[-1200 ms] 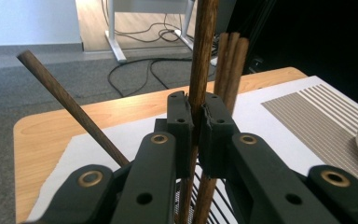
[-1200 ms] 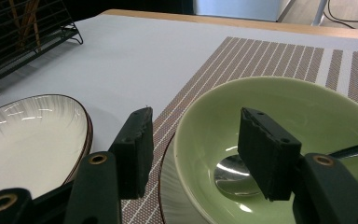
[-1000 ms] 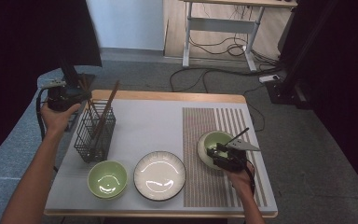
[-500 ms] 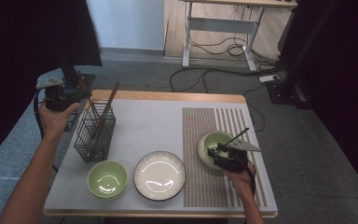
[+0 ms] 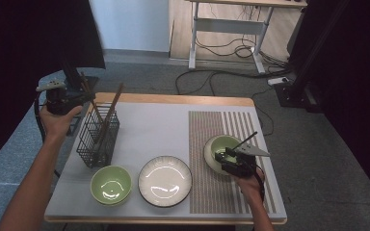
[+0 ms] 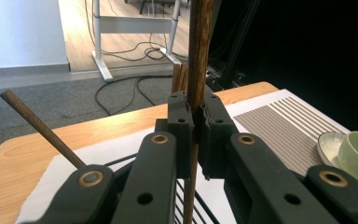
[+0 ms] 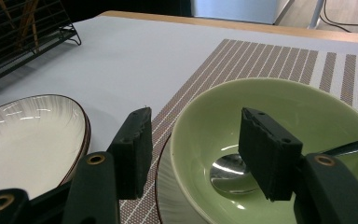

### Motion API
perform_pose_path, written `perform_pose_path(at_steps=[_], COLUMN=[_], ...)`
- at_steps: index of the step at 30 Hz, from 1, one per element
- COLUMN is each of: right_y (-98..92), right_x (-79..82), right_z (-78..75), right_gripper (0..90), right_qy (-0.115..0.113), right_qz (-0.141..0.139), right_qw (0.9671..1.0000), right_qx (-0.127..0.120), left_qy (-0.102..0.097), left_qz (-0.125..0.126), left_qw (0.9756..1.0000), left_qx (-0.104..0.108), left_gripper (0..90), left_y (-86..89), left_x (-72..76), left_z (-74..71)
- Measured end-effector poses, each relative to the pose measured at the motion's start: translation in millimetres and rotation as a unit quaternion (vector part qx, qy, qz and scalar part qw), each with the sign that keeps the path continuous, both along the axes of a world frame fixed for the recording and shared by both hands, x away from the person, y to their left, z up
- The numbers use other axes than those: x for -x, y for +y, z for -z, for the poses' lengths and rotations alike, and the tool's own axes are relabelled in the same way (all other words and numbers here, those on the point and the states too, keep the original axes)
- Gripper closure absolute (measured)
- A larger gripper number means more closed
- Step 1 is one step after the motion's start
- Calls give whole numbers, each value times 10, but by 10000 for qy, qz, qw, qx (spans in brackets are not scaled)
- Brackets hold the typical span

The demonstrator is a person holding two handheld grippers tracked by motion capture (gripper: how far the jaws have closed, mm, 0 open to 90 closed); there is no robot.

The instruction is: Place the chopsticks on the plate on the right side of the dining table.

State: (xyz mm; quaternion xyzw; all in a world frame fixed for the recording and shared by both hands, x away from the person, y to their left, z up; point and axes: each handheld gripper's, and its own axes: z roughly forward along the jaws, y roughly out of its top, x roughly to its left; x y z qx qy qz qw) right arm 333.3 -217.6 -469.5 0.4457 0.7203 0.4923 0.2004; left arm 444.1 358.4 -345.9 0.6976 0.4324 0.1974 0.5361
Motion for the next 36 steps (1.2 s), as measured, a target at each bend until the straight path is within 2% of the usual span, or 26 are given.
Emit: perform_pose_path(at_steps=[19, 26, 36], right_y=[16, 11, 14], right_x=[2, 3, -1], right_z=[9, 8, 19], right_gripper=[442, 442, 441], right_qy=[8, 11, 14], right_qz=[-17, -18, -8], right_qw=[10000, 10000, 10000], right_qx=[84, 88, 98], left_qy=[-194, -285, -589], left_qz=[62, 92, 205], left_qw=[9998, 9993, 9977], left_qx=[79, 204, 270], left_gripper=[842, 842, 842], left_y=[12, -4, -98], left_x=[113, 131, 208], left_z=[-142, -215, -408])
